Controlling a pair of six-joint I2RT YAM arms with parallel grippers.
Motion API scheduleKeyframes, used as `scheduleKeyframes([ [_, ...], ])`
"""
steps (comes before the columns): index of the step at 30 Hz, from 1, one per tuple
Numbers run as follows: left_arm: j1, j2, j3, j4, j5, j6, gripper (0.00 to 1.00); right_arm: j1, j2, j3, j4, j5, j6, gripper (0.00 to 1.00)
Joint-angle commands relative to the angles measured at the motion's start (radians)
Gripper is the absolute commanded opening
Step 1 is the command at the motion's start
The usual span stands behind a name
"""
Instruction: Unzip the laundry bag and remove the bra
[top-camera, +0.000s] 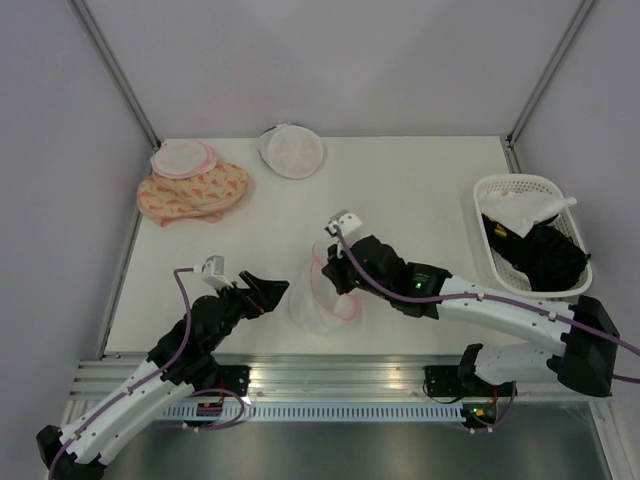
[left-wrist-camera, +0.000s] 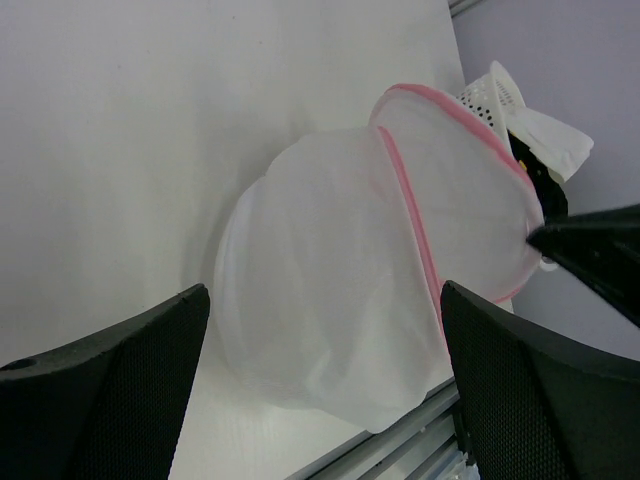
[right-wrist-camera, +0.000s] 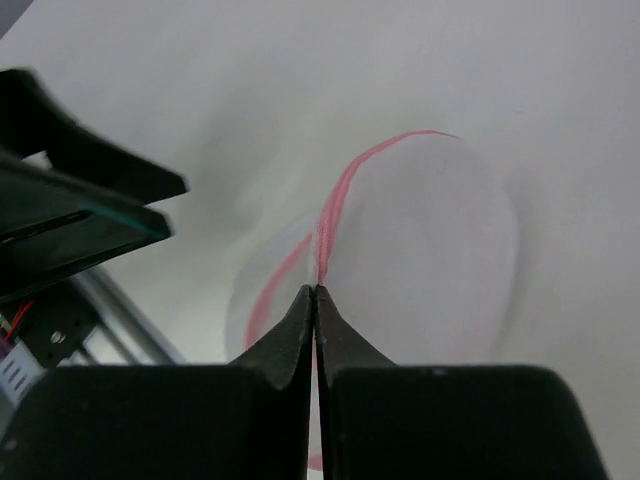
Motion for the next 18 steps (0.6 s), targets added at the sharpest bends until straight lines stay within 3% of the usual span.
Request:
scheduleKeyframes([
  [1,-0.004,0.002,0.005,-0.055,-0.027,-0.046,1.00,0.099,0.095,0.069,0.101,-0.211,-0.103,0.00],
  [5,-0.004,-0.018,0.013,-0.091,-0.052,-0.060,1.00,0.161,0.190,0.098,0.095,-0.304,-0.106,0.01],
  [7,-0.003,-0.051,0.017,-0.116,-0.071,-0.064,1.00,0.167,0.204,0.101,0.080,-0.330,-0.104,0.12],
  [8,-0.004,-0.067,0.017,-0.121,-0.079,-0.066,1.00,0.169,0.201,0.097,0.066,-0.331,-0.104,0.23],
  [9,-0.003,-0.099,0.016,-0.128,-0.087,-0.072,1.00,0.170,0.195,0.093,0.057,-0.322,-0.101,0.40],
  [11,-0.004,-0.133,0.005,-0.134,-0.104,-0.075,1.00,0.170,0.157,0.078,0.049,-0.289,-0.098,0.59],
  [12,-0.004,-0.162,0.002,-0.133,-0.105,-0.083,1.00,0.170,0.140,0.074,0.046,-0.279,-0.095,0.95],
  [15,-0.004,-0.202,-0.010,-0.128,-0.095,-0.078,1.00,0.170,0.048,0.054,0.044,-0.262,-0.085,0.98],
  [18,-0.004,-0.207,-0.012,-0.107,-0.069,-0.052,1.00,0.169,-0.064,0.050,0.002,-0.149,-0.065,0.98],
])
